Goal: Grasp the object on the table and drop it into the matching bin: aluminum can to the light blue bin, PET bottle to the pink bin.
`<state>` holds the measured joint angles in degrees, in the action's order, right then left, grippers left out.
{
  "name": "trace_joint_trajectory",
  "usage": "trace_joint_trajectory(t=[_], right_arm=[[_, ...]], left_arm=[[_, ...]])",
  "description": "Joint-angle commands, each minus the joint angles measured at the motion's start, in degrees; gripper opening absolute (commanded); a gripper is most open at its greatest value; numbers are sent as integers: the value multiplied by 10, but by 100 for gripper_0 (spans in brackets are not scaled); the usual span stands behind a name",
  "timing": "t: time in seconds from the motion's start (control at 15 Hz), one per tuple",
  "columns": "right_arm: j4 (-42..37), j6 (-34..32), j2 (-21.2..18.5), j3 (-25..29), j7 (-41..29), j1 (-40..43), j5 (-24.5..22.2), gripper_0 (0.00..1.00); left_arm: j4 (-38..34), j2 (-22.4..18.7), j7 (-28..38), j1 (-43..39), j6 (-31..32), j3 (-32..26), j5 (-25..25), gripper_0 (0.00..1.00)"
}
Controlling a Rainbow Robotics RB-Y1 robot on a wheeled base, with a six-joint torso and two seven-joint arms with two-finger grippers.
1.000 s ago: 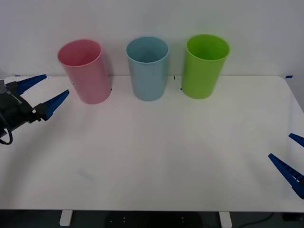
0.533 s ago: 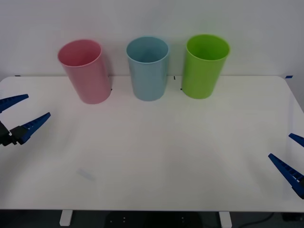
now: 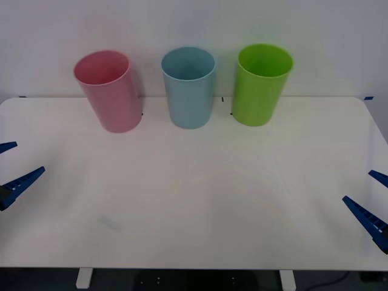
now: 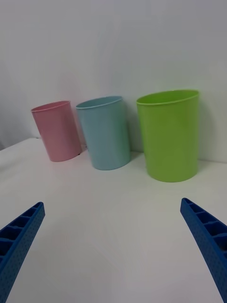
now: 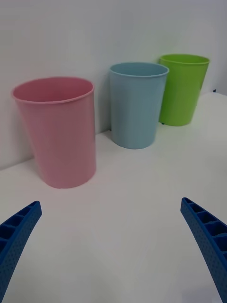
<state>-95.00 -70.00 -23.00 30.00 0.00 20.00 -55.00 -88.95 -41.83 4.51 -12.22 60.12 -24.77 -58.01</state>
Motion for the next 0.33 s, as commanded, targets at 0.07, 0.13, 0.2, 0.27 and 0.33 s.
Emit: trace_joint_trajectory(t=[0.07,0.13,0.2,0.27,0.33], right_arm=[[0,0,0,0,0,0,0,100],[0,0,0,0,0,0,0,100],[0,0,0,0,0,0,0,100],[0,0,0,0,0,0,0,100],[0,0,0,0,0,0,0,100]], left_arm=[[0,0,0,-8,4,-6,0,100],[1,0,2,-9,4,-8,-1,100],[1,0,2,-9,4,-8,-1,100],[1,0,2,-9,4,-8,-1,100],[1,0,2,-9,4,-8,-1,100]])
